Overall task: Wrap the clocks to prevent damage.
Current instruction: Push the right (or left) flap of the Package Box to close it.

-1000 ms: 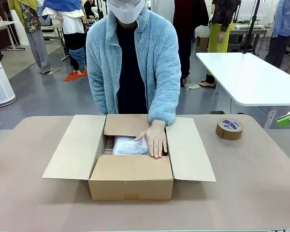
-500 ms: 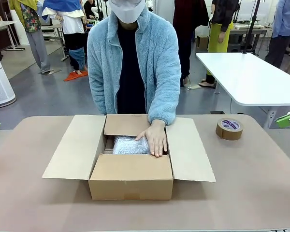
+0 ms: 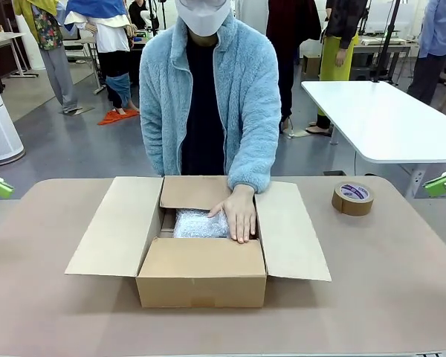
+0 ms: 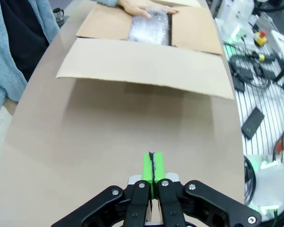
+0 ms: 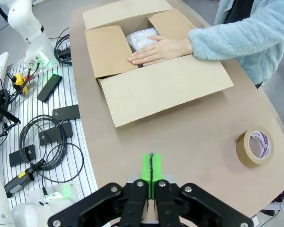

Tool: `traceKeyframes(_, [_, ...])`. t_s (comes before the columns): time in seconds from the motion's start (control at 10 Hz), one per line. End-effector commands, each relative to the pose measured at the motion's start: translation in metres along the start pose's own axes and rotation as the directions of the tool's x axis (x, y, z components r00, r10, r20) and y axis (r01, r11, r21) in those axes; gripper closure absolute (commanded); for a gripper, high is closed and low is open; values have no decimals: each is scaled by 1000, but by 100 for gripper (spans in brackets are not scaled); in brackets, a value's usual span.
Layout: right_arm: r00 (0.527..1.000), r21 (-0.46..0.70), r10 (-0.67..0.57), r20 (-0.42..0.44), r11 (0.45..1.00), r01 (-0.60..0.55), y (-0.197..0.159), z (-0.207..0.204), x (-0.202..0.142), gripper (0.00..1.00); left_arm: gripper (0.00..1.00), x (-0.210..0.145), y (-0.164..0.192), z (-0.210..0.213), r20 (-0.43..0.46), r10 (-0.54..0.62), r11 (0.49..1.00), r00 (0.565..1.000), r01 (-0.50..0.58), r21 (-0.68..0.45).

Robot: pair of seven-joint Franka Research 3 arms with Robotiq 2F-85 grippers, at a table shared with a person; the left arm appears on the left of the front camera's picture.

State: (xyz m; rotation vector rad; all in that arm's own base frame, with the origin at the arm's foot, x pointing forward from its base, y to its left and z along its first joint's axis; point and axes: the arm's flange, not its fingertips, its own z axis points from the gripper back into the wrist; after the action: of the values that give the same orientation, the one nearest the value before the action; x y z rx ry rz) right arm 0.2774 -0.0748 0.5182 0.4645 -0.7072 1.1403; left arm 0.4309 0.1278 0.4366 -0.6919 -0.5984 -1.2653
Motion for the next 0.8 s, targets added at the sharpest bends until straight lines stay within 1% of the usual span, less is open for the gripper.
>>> traceKeyframes(0.0, [1000, 8, 9, 23, 1000, -10, -2, -1, -1, 99, 100, -6, 23, -26, 95, 21, 999, 995, -24, 26])
traceKeyframes(0.2, [1000, 8, 9, 23, 1000, -10, -2, -1, -1, 99, 100, -11, 33, -63, 90, 2, 999, 996, -5, 39])
traceKeyframes(0.4, [1000, 8, 9, 23, 1000, -10, -2, -1, -1, 99, 100, -15, 33, -94, 84, -57, 998, 995, 56, 16])
traceKeyframes(0.5, [1000, 8, 9, 23, 1000, -10, -2, -1, -1, 99, 100, -17, 32, -109, 63, -105, 994, 992, 106, -16])
traceKeyframes(0.7, [1000, 8, 9, 23, 1000, -10, -2, -1, -1, 99, 100, -23, 27, -137, 9, -171, 982, 985, 171, -77])
